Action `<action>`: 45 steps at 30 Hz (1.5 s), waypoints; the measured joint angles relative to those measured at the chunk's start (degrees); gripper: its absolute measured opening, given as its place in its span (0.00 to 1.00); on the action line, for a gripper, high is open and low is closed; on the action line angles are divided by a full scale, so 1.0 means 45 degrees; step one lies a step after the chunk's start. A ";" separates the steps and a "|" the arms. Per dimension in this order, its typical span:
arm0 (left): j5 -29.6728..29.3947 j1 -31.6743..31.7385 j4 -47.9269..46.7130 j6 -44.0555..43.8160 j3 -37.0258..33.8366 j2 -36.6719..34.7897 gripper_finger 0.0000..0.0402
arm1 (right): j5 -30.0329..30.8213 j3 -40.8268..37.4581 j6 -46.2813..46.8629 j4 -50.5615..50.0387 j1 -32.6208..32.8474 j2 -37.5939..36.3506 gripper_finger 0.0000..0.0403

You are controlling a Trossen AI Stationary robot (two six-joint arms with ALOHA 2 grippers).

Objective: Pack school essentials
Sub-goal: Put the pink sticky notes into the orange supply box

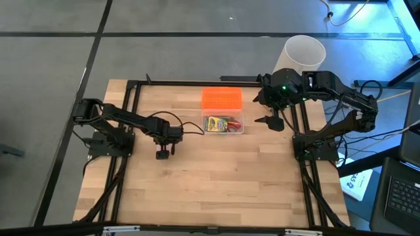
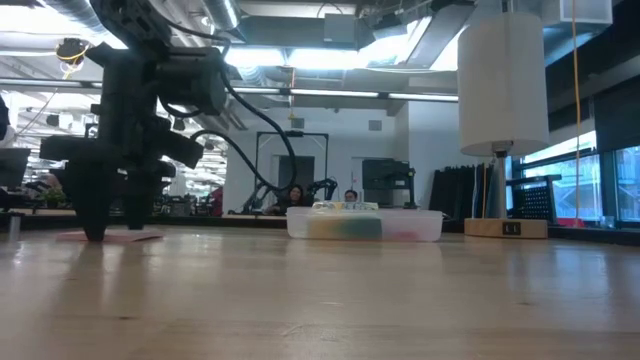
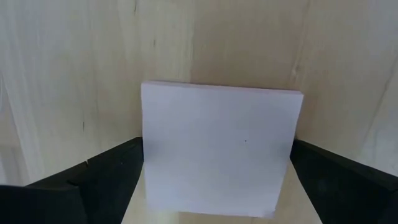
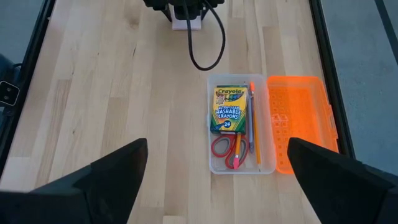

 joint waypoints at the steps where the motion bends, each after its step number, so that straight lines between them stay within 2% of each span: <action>1: -0.0019 0.0000 0.0034 0.0055 0.0000 0.0000 0.99 | 0.0000 0.0000 0.0000 -0.0004 -0.0002 -0.0004 0.96; 8: -0.0123 -0.0006 0.0155 0.0391 -0.0005 0.0000 0.99 | 0.0000 0.0000 0.0001 -0.0001 -0.0001 -0.0003 0.96; 30: -0.0036 -0.0015 0.0329 -0.0061 -0.0121 -0.0019 0.86 | 0.0000 0.0000 0.0000 -0.0002 -0.0002 -0.0004 0.96; 45: -0.0094 0.0063 0.0671 -0.0455 0.0873 0.0044 0.75 | 0.0000 0.0000 0.0000 -0.0002 0.0000 -0.0002 0.96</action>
